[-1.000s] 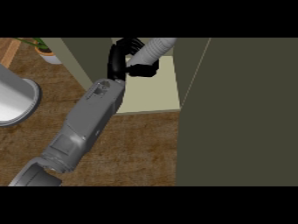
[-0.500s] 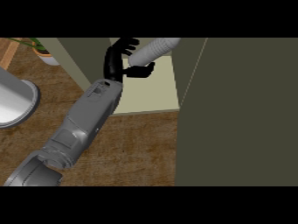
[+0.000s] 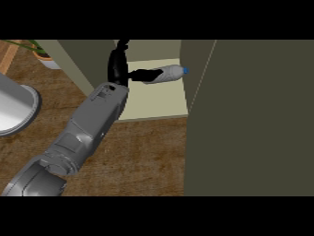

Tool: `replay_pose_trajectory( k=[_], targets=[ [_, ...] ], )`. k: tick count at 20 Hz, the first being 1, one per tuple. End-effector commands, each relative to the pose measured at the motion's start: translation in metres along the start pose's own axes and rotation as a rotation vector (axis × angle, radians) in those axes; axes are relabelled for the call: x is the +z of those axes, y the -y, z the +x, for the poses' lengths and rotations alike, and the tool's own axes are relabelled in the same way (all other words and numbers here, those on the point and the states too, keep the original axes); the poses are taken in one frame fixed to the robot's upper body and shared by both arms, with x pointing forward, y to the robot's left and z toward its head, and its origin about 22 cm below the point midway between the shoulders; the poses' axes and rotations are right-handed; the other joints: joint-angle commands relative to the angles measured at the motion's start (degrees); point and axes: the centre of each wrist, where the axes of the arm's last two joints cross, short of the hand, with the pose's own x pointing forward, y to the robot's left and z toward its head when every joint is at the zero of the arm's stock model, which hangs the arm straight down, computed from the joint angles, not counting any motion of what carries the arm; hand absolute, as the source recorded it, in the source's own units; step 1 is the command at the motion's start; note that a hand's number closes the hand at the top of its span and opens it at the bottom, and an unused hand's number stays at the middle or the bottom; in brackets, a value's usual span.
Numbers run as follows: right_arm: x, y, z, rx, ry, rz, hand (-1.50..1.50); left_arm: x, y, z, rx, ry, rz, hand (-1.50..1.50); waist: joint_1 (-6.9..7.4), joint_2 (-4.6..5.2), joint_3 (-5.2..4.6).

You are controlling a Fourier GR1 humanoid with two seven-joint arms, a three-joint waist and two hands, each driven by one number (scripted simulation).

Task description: Pick up the bottled water, place it into the cabinet and close the cabinet

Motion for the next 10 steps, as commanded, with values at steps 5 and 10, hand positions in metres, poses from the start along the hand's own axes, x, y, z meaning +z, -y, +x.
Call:
replay_pose_trajectory(
  k=[5, 10],
  targets=[
    [-0.004, 0.004, -0.002, 0.004, -0.003, -0.005, -1.50, -0.020, -0.047, -0.020, 0.011, 0.040, 0.028, -1.50, 0.83, 0.62, -0.31],
    [0.000, 0.000, -0.006, 0.007, 0.000, -0.027, -1.50, -0.012, -0.041, -0.026, 0.173, 0.122, -0.036, -1.50, 1.73, 0.03, -0.30]
  ],
)
